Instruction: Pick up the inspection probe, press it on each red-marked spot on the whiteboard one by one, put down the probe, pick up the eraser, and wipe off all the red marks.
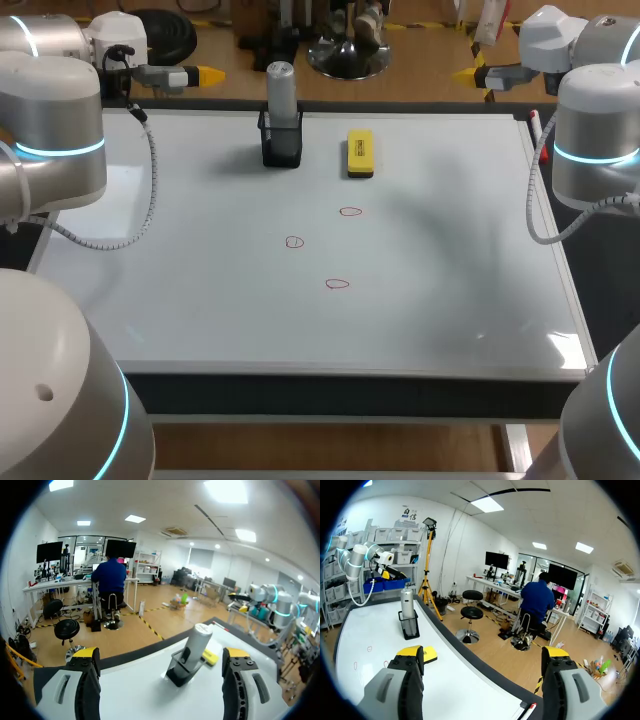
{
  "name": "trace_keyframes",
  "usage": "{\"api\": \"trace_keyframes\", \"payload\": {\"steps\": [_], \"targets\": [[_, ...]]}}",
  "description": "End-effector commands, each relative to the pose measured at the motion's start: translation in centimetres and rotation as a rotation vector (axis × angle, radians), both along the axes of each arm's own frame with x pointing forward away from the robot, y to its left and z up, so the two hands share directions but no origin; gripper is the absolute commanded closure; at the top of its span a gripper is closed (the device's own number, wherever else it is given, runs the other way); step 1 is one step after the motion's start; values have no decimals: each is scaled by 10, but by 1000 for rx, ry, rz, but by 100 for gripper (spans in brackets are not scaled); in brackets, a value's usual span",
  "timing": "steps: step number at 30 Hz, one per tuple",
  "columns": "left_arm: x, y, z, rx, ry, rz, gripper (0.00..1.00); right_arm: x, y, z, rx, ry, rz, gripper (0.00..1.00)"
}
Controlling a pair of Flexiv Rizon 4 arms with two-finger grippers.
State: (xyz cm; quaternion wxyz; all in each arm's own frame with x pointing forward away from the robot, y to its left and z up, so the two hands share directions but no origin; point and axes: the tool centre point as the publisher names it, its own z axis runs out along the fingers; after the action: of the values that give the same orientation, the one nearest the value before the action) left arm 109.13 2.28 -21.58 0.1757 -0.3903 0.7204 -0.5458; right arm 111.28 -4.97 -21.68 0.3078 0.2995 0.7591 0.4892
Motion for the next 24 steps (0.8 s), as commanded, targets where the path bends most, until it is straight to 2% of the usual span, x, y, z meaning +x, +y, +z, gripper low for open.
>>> {"api": "trace_keyframes", "payload": {"steps": [1, 16, 24], "targets": [[0, 0, -1, -2, -1, 1, 0, 1, 0, 0, 0, 0, 1, 0], [0, 0, -1, -2, -1, 1, 0, 1, 0, 0, 0, 0, 1, 0], [-2, -18, 2, 21, -58, -158, 0, 1, 0, 0, 0, 0, 1, 0]]}}
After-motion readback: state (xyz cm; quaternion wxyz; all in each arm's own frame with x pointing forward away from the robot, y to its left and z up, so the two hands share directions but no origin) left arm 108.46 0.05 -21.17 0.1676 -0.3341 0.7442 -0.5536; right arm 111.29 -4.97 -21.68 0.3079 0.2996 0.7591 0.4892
